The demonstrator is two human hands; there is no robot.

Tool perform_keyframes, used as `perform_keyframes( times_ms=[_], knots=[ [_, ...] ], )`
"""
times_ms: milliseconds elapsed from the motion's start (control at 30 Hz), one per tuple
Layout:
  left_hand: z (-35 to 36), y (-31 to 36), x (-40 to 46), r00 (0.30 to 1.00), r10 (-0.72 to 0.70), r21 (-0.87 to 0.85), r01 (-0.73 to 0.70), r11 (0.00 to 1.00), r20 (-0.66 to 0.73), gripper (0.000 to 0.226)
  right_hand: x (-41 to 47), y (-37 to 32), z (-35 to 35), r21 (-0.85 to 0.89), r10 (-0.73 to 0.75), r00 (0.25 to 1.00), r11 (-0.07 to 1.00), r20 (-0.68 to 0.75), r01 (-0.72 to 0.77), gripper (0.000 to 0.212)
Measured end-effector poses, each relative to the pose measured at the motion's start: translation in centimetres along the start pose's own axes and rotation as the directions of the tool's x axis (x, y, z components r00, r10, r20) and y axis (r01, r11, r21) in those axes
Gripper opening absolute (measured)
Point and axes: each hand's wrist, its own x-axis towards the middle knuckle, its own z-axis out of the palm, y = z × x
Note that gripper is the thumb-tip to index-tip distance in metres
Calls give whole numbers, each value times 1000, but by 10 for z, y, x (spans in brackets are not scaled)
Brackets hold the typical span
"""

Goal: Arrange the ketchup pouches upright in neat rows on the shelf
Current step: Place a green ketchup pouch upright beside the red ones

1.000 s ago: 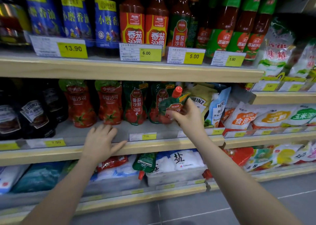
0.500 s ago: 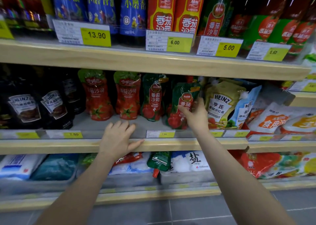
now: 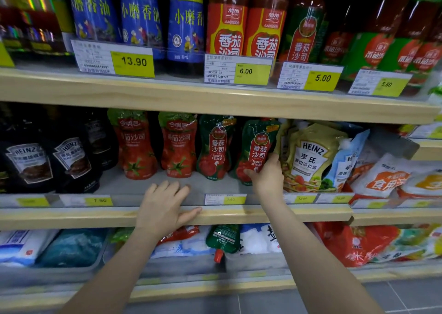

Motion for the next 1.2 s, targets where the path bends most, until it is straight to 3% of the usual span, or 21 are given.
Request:
perform_keyframes(
  times_ms=[500,667,833,1033,1200],
  knots=[
    [-3,1,1,999,-21,-5,21,1000,33,52,14,3,4,26,34,999,999,31,-35,78],
    [-8,3,1,999,-22,-3,22,1000,27,53,-16,15,-30,48,-207,976,978,63,204,70],
    [-12,4,1,997,-40,-34,43,999,72,70,-44,63,-71,-215,-433,863,845,260,489,50],
    [-21,15,0,980,-147,-89,159,983,132,78,-48,97,-89,-305,-482,840,784,249,540,45],
    [-24,29,-17,979,-199,-203,206,957,53,66,-45,110,-77,-209,-502,841,817,199,537,43]
  ],
)
